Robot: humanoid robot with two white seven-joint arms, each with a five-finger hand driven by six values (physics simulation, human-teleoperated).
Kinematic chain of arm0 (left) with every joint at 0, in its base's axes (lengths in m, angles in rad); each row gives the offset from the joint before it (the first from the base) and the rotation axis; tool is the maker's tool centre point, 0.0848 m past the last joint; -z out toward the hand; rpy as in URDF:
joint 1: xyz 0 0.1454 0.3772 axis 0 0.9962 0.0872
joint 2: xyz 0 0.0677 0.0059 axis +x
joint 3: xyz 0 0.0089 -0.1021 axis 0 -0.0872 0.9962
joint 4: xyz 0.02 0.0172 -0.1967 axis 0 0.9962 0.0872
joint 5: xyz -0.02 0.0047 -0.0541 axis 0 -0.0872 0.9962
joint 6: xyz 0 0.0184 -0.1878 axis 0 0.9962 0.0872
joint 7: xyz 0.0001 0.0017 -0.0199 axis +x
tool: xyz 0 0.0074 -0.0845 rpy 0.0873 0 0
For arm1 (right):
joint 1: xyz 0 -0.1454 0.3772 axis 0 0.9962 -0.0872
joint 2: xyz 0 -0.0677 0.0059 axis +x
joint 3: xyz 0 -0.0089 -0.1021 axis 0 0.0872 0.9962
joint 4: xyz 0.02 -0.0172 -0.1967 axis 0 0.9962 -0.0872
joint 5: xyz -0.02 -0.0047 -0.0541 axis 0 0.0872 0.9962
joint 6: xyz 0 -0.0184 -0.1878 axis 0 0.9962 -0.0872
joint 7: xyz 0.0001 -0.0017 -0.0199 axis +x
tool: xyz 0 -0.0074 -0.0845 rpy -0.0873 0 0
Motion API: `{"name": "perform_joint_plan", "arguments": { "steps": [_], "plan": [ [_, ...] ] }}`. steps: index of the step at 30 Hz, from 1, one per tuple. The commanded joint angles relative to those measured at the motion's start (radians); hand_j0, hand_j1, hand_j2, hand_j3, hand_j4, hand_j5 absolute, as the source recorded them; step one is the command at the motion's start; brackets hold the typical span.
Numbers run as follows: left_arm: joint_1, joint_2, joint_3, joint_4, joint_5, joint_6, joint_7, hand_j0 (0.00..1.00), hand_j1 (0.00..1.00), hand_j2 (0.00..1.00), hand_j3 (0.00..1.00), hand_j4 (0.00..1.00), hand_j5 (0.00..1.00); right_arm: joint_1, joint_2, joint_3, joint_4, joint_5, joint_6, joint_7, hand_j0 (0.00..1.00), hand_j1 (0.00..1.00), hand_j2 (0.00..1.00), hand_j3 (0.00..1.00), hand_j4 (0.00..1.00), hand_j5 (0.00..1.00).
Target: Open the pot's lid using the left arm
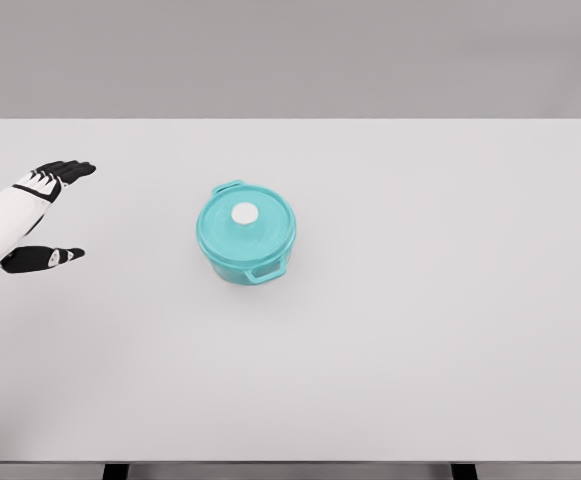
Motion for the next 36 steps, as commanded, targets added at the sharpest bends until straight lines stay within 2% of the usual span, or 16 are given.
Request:
{"name": "perform_joint_plan", "arguments": {
  "steps": [1, 8, 11, 13, 14, 15, 17, 19, 20, 21, 23, 28, 30, 31, 32, 36],
  "plan": [
    [0.000, -0.002, 0.000, 0.000, 0.007, 0.000, 0.001, 1.00, 1.00, 1.00, 1.00, 1.00, 1.00, 0.000, 0.000, 0.000, 0.000, 0.000, 0.000, 0.000, 1.00, 1.00, 1.00, 1.00, 1.00, 1.00],
    [0.000, -0.007, 0.000, -0.006, 0.009, 0.000, 0.001, 1.00, 1.00, 1.00, 1.00, 1.00, 1.00, 0.000, 0.000, 0.000, 0.000, 0.000, -0.001, 0.000, 1.00, 1.00, 1.00, 1.00, 1.00, 1.00],
    [-0.026, -0.060, -0.008, -0.001, 0.006, 0.000, -0.004, 1.00, 1.00, 1.00, 1.00, 1.00, 1.00, 0.000, 0.000, 0.000, 0.000, 0.000, -0.001, 0.000, 1.00, 1.00, 1.00, 1.00, 1.00, 1.00],
    [-0.051, -0.073, -0.011, -0.020, 0.024, 0.000, -0.133, 1.00, 1.00, 1.00, 1.00, 1.00, 1.00, 0.000, 0.000, 0.000, 0.000, 0.000, 0.000, 0.000, 1.00, 1.00, 1.00, 1.00, 1.00, 1.00],
    [-0.089, -0.083, -0.009, -0.020, 0.033, 0.000, -0.255, 1.00, 1.00, 1.00, 1.00, 1.00, 1.00, 0.000, 0.000, 0.000, 0.000, 0.000, 0.000, 0.000, 1.00, 1.00, 1.00, 1.00, 1.00, 1.00],
    [-0.115, -0.112, -0.011, -0.014, 0.090, 0.000, -0.366, 1.00, 1.00, 1.00, 1.00, 1.00, 1.00, 0.000, 0.000, 0.000, 0.000, 0.000, 0.000, 0.000, 1.00, 1.00, 1.00, 1.00, 1.00, 1.00],
    [-0.140, -0.160, -0.014, -0.015, 0.145, 0.000, -0.498, 1.00, 1.00, 1.00, 1.00, 1.00, 1.00, 0.000, 0.000, 0.000, 0.000, 0.000, -0.001, 0.000, 1.00, 1.00, 1.00, 1.00, 1.00, 1.00],
    [-0.189, -0.200, -0.028, -0.015, 0.150, 0.000, -0.498, 1.00, 1.00, 1.00, 1.00, 1.00, 1.00, 0.000, 0.000, 0.000, 0.000, 0.000, 0.000, 0.000, 1.00, 1.00, 1.00, 1.00, 1.00, 1.00],
    [-0.199, -0.201, -0.040, -0.018, 0.150, 0.000, -0.498, 1.00, 1.00, 1.00, 1.00, 1.00, 1.00, 0.000, 0.000, 0.000, 0.000, 0.000, -0.001, 0.000, 1.00, 1.00, 1.00, 1.00, 1.00, 1.00],
    [-0.235, -0.200, -0.071, -0.017, 0.150, 0.000, -0.498, 1.00, 1.00, 1.00, 1.00, 1.00, 1.00, 0.000, 0.000, 0.000, 0.000, 0.000, -0.001, 0.000, 1.00, 1.00, 1.00, 1.00, 1.00, 1.00],
    [-0.267, -0.201, -0.069, -0.018, 0.154, 0.000, -0.498, 1.00, 1.00, 1.00, 1.00, 1.00, 1.00, 0.000, 0.000, 0.000, 0.000, 0.000, 0.000, 0.000, 1.00, 1.00, 1.00, 1.00, 1.00, 1.00],
    [-0.318, -0.229, -0.094, 0.003, 0.171, 0.000, -0.498, 1.00, 1.00, 1.00, 1.00, 1.00, 1.00, 0.000, 0.000, 0.000, 0.000, 0.000, 0.000, 0.000, 1.00, 1.00, 1.00, 1.00, 1.00, 1.00],
    [-0.322, -0.237, -0.133, 0.002, 0.220, 0.014, -0.498, 1.00, 1.00, 1.00, 1.00, 1.00, 1.00, 0.000, 0.000, 0.000, 0.000, 0.000, 0.000, 0.000, 1.00, 1.00, 1.00, 1.00, 1.00, 1.00],
    [-0.345, -0.229, -0.173, 0.002, 0.263, 0.077, -0.498, 1.00, 1.00, 1.00, 1.00, 1.00, 1.00, 0.000, 0.000, 0.000, 0.000, 0.000, 0.000, 0.000, 1.00, 1.00, 1.00, 1.00, 1.00, 1.00],
    [-0.360, -0.229, -0.196, 0.002, 0.271, 0.099, -0.498, 1.00, 1.00, 1.00, 1.00, 1.00, 1.00, 0.000, 0.000, 0.000, 0.000, 0.000, 0.000, 0.000, 1.00, 1.00, 1.00, 1.00, 1.00, 1.00],
    [-0.368, -0.240, -0.213, -0.003, 0.276, 0.189, -0.498, 1.00, 1.00, 1.00, 1.00, 1.00, 1.00, 0.000, 0.000, 0.000, 0.000, 0.000, 0.000, 0.000, 1.00, 1.00, 1.00, 1.00, 1.00, 1.00]
  ]
}}
